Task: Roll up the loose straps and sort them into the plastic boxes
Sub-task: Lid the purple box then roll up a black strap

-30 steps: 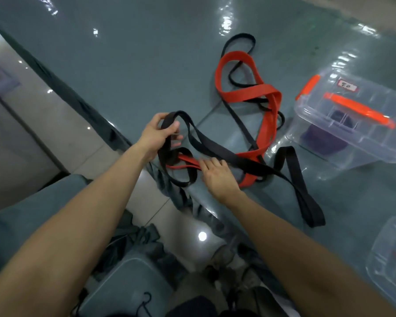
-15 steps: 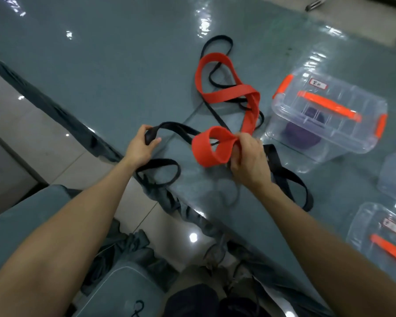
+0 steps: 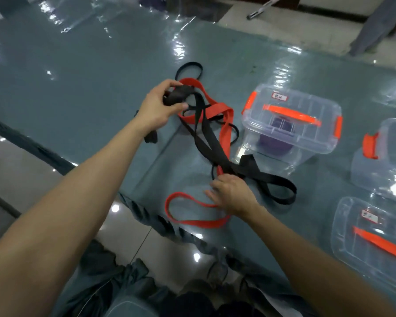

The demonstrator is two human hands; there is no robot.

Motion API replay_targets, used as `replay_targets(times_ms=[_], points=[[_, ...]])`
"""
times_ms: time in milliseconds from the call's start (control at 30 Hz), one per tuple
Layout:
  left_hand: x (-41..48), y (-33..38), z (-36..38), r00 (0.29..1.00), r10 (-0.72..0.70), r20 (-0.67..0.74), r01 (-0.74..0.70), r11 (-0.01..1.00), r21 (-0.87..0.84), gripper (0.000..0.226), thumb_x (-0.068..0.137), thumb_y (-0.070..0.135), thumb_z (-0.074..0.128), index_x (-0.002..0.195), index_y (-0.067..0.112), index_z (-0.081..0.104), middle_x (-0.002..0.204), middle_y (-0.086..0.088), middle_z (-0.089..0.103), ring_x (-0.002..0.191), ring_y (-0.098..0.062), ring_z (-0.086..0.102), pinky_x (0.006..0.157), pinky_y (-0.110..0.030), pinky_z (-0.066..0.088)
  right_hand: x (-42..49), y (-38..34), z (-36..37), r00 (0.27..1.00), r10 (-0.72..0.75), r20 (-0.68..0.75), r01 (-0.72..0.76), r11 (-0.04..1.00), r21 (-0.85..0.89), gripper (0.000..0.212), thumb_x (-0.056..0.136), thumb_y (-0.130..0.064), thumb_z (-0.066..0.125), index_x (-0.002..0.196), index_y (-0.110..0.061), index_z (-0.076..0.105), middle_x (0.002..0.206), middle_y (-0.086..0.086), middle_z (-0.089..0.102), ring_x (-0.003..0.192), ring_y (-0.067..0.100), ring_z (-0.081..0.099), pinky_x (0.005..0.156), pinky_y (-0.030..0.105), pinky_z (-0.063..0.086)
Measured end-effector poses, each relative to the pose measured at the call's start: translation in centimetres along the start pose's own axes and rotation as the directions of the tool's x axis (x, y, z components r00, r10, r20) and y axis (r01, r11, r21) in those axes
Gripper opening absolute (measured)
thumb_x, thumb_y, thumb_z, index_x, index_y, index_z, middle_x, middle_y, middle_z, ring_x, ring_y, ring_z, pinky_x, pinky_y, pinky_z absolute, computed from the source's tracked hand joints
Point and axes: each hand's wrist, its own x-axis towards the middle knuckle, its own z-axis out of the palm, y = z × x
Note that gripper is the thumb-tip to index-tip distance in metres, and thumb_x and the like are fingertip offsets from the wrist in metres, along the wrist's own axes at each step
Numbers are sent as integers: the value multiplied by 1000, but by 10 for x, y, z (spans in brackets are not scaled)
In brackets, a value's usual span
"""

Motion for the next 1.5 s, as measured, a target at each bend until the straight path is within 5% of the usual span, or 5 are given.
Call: replay_targets(times_ms=[300, 467, 1033, 1233, 1500], points=[[1, 85, 22, 916, 231, 327, -219, 973, -75, 49, 85, 6, 91, 129, 17, 74, 112, 3, 75, 102, -12, 71, 100, -29, 57, 45, 46, -103, 840, 541, -48, -357, 617, 701, 139, 59, -65, 96, 167, -32, 15, 163, -12, 47, 152, 8, 42, 123, 31, 32], [5, 130, 34, 870, 324, 371, -288, 946, -152, 47, 85, 2, 91, 127, 17, 74, 115, -7, 78, 101, -8, 71, 98, -25, 57, 31, 61, -139, 877, 446, 178, -375, 406, 834, 35, 86, -13, 89, 117, -15, 75, 108, -1, 82, 103, 15, 78, 101, 41, 61], [5, 101, 81, 989, 85, 120, -108, 974, 200, 17, 80, 12, 72, 94, 21, 70, 85, -1, 71, 82, -26, 68, 75, -34, 52, -118, 135, -225, 824, 546, 154, -565, 767, 304, 68, 84, -42, 88, 143, -23, 61, 124, -3, 71, 114, 19, 69, 101, 36, 54], [-39, 9, 137, 865, -425, 266, 21, 560, 828, 105, 77, 35, 92, 164, 16, 36, 156, -19, 49, 144, -41, 50, 116, -47, 44, -170, 164, -119, 737, 608, 296, -672, 704, 230, 38, 96, -33, 72, 130, -16, 66, 130, 7, 70, 121, 29, 66, 101, 40, 52], [-110, -14, 233, 930, -183, 320, -153, 598, 787, 75, 94, 34, 72, 160, 10, 47, 172, -29, 27, 164, -45, 20, 133, -55, 20, -188, 173, -55, 703, 666, 251, -711, 673, 204, 68, 96, -22, 71, 158, -21, 43, 146, 13, 47, 121, 38, 63, 103, 47, 54]])
